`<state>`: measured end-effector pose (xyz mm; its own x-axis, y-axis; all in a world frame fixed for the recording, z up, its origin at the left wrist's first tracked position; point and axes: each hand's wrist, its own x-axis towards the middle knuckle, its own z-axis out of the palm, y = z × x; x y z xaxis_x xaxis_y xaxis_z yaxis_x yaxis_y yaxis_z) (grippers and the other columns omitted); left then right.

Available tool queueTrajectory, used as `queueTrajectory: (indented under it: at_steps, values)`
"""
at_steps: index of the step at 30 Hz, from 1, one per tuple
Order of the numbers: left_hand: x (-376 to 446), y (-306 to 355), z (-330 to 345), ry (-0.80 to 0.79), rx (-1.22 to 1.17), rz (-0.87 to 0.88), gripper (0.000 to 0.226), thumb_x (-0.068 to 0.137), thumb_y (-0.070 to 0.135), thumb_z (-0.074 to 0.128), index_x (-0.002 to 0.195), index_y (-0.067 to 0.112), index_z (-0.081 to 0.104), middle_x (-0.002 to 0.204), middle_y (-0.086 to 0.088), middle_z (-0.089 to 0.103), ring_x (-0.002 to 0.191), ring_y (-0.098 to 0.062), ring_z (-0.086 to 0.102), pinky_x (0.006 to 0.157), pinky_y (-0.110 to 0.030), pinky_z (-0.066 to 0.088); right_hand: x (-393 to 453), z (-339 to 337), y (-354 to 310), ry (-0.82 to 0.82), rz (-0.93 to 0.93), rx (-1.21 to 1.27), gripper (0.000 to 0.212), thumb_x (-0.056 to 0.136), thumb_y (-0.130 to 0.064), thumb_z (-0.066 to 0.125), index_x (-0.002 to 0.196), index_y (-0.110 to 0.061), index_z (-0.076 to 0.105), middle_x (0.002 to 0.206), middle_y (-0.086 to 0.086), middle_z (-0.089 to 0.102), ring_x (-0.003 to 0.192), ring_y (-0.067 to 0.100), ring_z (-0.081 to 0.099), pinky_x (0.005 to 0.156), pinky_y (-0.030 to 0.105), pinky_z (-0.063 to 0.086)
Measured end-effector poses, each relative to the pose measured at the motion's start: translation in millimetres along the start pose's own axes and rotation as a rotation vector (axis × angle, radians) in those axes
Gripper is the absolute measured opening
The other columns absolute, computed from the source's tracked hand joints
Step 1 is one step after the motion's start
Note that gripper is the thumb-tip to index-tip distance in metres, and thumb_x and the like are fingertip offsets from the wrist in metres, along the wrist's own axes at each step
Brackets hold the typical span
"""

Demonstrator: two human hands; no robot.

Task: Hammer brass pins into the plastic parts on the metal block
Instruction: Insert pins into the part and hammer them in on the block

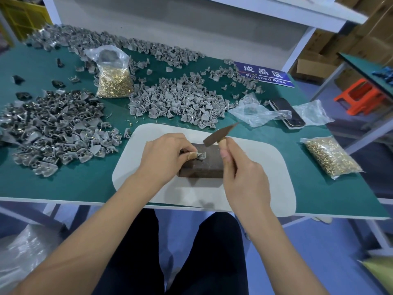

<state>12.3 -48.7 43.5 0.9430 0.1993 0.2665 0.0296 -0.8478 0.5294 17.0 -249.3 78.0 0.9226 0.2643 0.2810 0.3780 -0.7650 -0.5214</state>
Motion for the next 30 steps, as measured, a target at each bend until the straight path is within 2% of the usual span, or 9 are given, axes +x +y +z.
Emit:
queueTrajectory:
  at_steps: [7, 9, 11, 13, 16, 20, 24, 27, 30]
  values:
    - [-0.1, -0.5, -0.5, -0.007, -0.019, -0.006, 0.007, 0.088, 0.047, 0.072, 0.089, 0.041, 0.075, 0.089, 0.017, 0.064, 0.092, -0.007, 0.058, 0.072, -0.034, 0.048, -1.7, 4.6, 1.7, 0.026, 0.009, 0.032, 0.033, 0.107, -0.046, 0.041, 0.136, -0.042, 0.055, 0.097, -0.001, 0.076, 0.086, 0.033, 0.065, 0.066, 0.041, 0.051]
    - [0.0, -0.5, -0.8, -0.001, -0.014, -0.006, 0.008, 0.088, 0.049, 0.072, 0.09, 0.042, 0.075, 0.089, 0.017, 0.064, 0.091, -0.007, 0.058, 0.072, -0.033, 0.047, -2.3, 7.6, 3.0, -0.062, 0.016, 0.02, 0.03, 0.107, -0.048, 0.04, 0.132, -0.043, 0.055, 0.085, -0.007, 0.07, 0.081, 0.029, 0.062, 0.067, 0.042, 0.049]
    - [0.3, -0.8, -1.0, -0.006, -0.021, -0.007, 0.007, 0.088, 0.048, 0.072, 0.089, 0.041, 0.074, 0.089, 0.017, 0.064, 0.092, -0.008, 0.059, 0.072, -0.033, 0.047, -3.9, 8.7, 3.0, 0.001, 0.065, 0.144, 0.029, 0.107, -0.047, 0.04, 0.128, -0.041, 0.059, 0.074, -0.011, 0.06, 0.07, 0.021, 0.052, 0.067, 0.042, 0.048]
    - [0.9, -1.2, -1.1, -0.005, -0.028, -0.002, 0.008, 0.088, 0.048, 0.071, 0.089, 0.04, 0.075, 0.089, 0.017, 0.064, 0.092, -0.008, 0.059, 0.072, -0.033, 0.047, -4.6, 9.4, 3.9, 0.045, 0.091, 0.217, 0.03, 0.107, -0.043, 0.041, 0.129, -0.037, 0.06, 0.077, -0.01, 0.064, 0.07, 0.02, 0.052, 0.069, 0.041, 0.047]
    - [2.2, -1.9, -2.7, 0.003, -0.03, 0.005, 0.008, 0.087, 0.048, 0.073, 0.089, 0.04, 0.075, 0.088, 0.017, 0.064, 0.089, -0.007, 0.059, 0.067, -0.029, 0.041, -3.0, 9.3, 6.3, -0.08, 0.062, 0.113, 0.027, 0.108, -0.043, 0.04, 0.124, -0.035, 0.059, 0.076, -0.005, 0.064, 0.073, 0.028, 0.055, 0.067, 0.045, 0.051]
    - [4.3, -2.9, -4.7, -0.02, -0.023, 0.022, 0.008, 0.087, 0.047, 0.074, 0.089, 0.039, 0.075, 0.088, 0.016, 0.065, 0.088, -0.009, 0.059, 0.066, -0.029, 0.037, -6.6, 9.5, 4.2, 0.066, 0.082, 0.186, 0.03, 0.107, -0.043, 0.04, 0.128, -0.035, 0.06, 0.079, -0.005, 0.066, 0.071, 0.029, 0.053, 0.065, 0.044, 0.048]
    - [4.9, -2.8, -5.3, -0.017, -0.009, 0.031, 0.009, 0.088, 0.046, 0.073, 0.091, 0.039, 0.075, 0.09, 0.015, 0.066, 0.089, -0.01, 0.059, 0.065, -0.029, 0.036, -8.8, 12.7, 4.5, -0.025, 0.061, 0.159, 0.027, 0.108, -0.042, 0.041, 0.126, -0.035, 0.06, 0.079, -0.007, 0.066, 0.073, 0.027, 0.056, 0.07, 0.049, 0.049]
    - [5.3, -3.3, -5.4, -0.028, -0.01, 0.034, 0.009, 0.089, 0.046, 0.072, 0.092, 0.038, 0.075, 0.09, 0.015, 0.065, 0.091, -0.009, 0.059, 0.065, -0.029, 0.036, -9.3, 15.2, 4.5, 0.086, 0.099, 0.237, 0.03, 0.108, -0.035, 0.043, 0.133, -0.032, 0.058, 0.087, -0.009, 0.069, 0.073, 0.022, 0.055, 0.066, 0.036, 0.042]
    - [3.4, -3.0, -5.9, -0.029, -0.018, 0.033, 0.008, 0.09, 0.045, 0.071, 0.092, 0.038, 0.073, 0.089, 0.016, 0.063, 0.09, -0.006, 0.056, 0.062, -0.027, 0.034, -11.1, 17.3, 3.8, -0.082, 0.056, 0.23, 0.026, 0.107, -0.024, 0.045, 0.129, -0.029, 0.058, 0.081, -0.012, 0.062, 0.07, 0.019, 0.051, 0.067, 0.036, 0.043]
